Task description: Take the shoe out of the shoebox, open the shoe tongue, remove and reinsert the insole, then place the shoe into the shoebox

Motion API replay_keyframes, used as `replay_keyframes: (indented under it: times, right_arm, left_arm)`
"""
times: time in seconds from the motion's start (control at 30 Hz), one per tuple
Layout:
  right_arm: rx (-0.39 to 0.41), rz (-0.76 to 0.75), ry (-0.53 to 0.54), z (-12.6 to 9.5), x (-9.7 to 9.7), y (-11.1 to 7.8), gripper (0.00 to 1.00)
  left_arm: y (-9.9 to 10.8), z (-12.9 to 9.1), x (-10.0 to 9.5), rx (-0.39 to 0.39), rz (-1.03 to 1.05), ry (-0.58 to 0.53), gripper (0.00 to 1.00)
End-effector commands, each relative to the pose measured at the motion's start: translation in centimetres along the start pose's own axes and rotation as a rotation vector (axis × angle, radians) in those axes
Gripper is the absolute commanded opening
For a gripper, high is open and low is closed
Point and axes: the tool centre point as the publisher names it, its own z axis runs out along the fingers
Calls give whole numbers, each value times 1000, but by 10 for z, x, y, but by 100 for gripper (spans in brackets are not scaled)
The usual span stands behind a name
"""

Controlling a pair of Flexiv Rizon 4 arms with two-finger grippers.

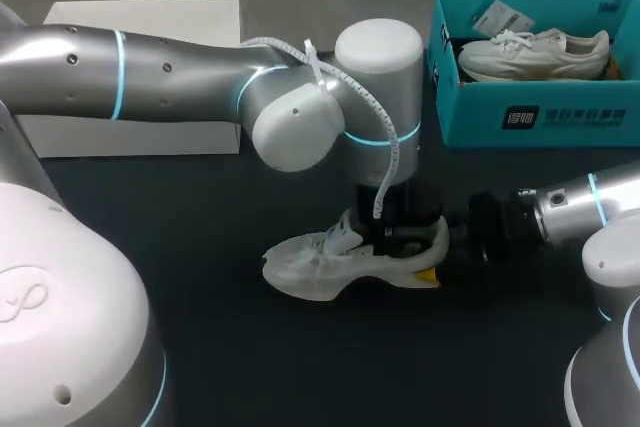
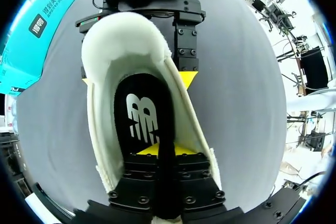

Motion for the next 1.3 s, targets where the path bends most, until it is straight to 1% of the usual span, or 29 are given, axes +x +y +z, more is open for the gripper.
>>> replay_keyframes:
  times: [0.03,0.1,0.23,0.37,0.47,0.57,0.6,0.63,0.67,0.8,1.03,1.23,1.3]
  right_arm:
    - [4,1,-2,1,0,1,0]
    - [4,1,-2,1,0,1,0]
    - [4,1,-2,1,0,1,0]
    - [4,1,-2,1,0,1,0]
    - [4,1,-2,1,0,1,0]
    - [4,1,-2,1,0,1,0]
    - [4,1,-2,1,0,1,0]
    - [4,1,-2,1,0,1,0]
    - [4,1,-2,1,0,1,0]
    - [4,1,-2,1,0,1,0]
    - [4,1,-2,1,0,1,0]
    - [4,1,-2,1,0,1,0]
    - [4,1,-2,1,0,1,0]
  left_arm:
    - [-3,12,-2,-8,-2,3,24]
    - [-4,17,-2,-15,-2,2,25]
    - [-2,26,-2,-25,0,6,31]
    - [-2,36,-5,-31,-10,-10,32]
    - [-2,44,-9,-24,-36,-67,27]
    - [-2,50,-11,-23,-52,-119,16]
    - [-1,52,-12,-25,-58,-142,11]
    - [-1,53,-13,-27,-61,-159,4]
    - [0,54,-14,-23,-66,-169,0]
    - [1,56,-17,-22,-83,-195,0]
    - [4,43,-23,17,-123,-227,0]
    - [7,21,-29,74,-152,-224,0]
    - [8,16,-31,87,-160,-205,0]
